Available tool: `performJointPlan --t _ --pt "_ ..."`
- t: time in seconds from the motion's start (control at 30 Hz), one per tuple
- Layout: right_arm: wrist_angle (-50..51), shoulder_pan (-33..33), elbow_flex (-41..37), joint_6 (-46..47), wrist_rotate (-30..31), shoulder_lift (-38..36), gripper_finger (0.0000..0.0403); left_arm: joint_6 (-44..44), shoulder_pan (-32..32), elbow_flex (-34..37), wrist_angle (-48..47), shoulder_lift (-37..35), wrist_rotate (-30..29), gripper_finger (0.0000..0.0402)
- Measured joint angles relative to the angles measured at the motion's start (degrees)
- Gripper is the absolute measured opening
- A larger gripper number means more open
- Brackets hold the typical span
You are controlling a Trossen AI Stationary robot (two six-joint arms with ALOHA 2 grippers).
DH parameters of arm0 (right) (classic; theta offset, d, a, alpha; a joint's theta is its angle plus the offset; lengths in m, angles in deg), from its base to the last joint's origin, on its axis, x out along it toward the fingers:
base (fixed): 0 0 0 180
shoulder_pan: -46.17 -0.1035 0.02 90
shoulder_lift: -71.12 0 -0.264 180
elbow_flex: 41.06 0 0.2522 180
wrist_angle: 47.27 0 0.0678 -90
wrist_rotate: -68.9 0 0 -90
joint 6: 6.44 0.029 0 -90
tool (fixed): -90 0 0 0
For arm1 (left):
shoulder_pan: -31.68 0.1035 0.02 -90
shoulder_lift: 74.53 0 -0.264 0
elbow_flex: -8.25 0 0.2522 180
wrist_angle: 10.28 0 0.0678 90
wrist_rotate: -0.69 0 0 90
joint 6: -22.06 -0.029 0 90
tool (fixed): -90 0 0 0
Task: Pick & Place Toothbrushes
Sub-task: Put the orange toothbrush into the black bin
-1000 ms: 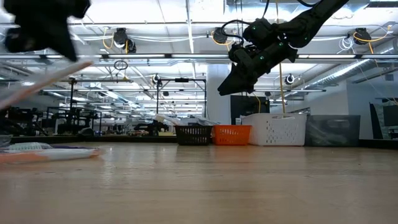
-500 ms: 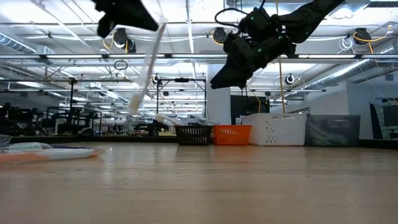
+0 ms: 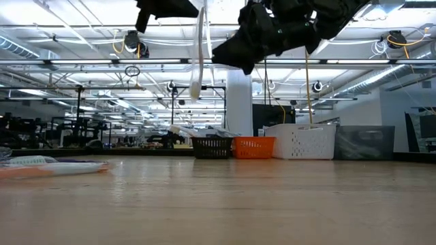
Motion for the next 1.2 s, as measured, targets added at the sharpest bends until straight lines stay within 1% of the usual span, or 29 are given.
performJointPlan --t 0.17,0.33,0.53,0.73,0.83,1.03,1.2 --pt "-1.2 -0.8 0.0 0.1 0.0 0.0 0.0130 -2.5 1.0 0.0 5.1 1.6 2.6 0.0000" --pt "-1.7 -1.4 0.0 0.8 0.0 0.0 0.0130 -3.6 2.1 0.0 6.9 3.1 3.0 0.0000" --pt "-1.7 -2.5 0.0 0.4 -0.1 0.0 0.0130 -4.6 3.0 0.0 6.2 3.2 3.0 0.0000" --pt "-1.6 -2.5 0.0 -0.2 0.0 0.0 0.0130 -5.4 3.1 0.0 5.9 3.3 2.7 0.0000" --pt "-1.6 -1.6 0.0 -1.5 0.1 0.0 0.0130 -5.1 3.1 0.0 4.2 3.3 2.6 0.0000" --pt "-2.1 0.1 0.0 2.8 0.0 0.0 0.0130 -4.9 3.1 0.0 3.7 3.2 2.5 0.0000" --pt "-2.0 -0.8 0.0 2.3 -0.3 0.0 0.0130 -5.4 3.2 0.0 3.6 3.3 2.4 0.0000"
